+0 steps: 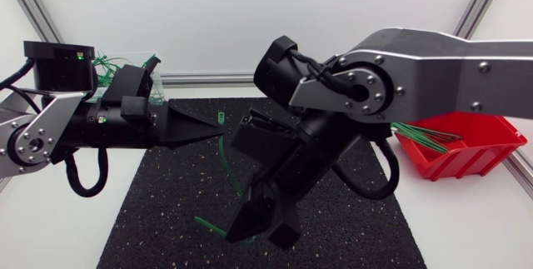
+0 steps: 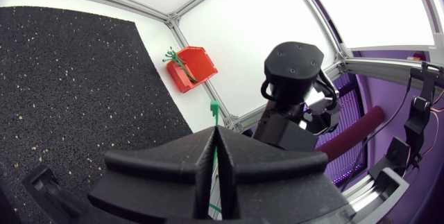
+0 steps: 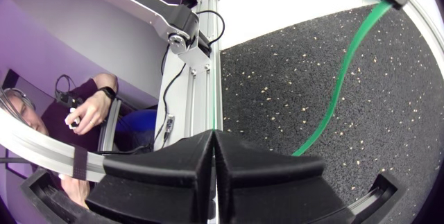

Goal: Take a green cable tie from the red box, thread the tail through the head to close it, then place it in the transparent bin on the left.

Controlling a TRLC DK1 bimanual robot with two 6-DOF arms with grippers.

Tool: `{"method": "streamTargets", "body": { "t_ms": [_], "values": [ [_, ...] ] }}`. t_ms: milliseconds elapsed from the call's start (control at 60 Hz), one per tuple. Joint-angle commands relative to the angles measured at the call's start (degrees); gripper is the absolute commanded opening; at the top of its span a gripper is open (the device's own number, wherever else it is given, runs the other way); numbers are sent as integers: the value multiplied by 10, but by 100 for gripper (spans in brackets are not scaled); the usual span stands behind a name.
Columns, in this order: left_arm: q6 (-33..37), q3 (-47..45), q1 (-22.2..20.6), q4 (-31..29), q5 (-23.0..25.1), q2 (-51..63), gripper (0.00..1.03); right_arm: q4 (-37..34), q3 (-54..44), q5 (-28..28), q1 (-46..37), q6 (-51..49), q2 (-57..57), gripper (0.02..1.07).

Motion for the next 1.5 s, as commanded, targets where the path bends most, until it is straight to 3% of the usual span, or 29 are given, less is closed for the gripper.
{"method": "streamTargets", "body": {
  "t_ms": [0,67,183,367,717,883,1083,1483],
  "values": [
    [10,-27,-12,2,-5,-25,4,-14,12,-13,0,41,-4,7],
    [10,-35,-20,4,-13,-41,4,-34,32,-25,3,103,9,7],
    [10,-52,-30,8,-27,-74,4,-55,23,-73,-5,77,-9,7],
    [10,-98,-50,23,-59,-141,4,-65,31,-102,-3,127,-43,7],
    [4,-149,-100,45,-142,-254,4,-151,52,-227,-41,181,-38,7],
    [-5,-132,-106,45,-158,-260,4,-174,93,-231,-58,196,-43,7],
    [-12,-93,-111,46,-180,-255,4,-174,163,-234,-76,292,-35,7],
    [-15,-58,-135,56,-243,-274,4,-174,213,-259,-98,471,-23,7]
  ]
}}
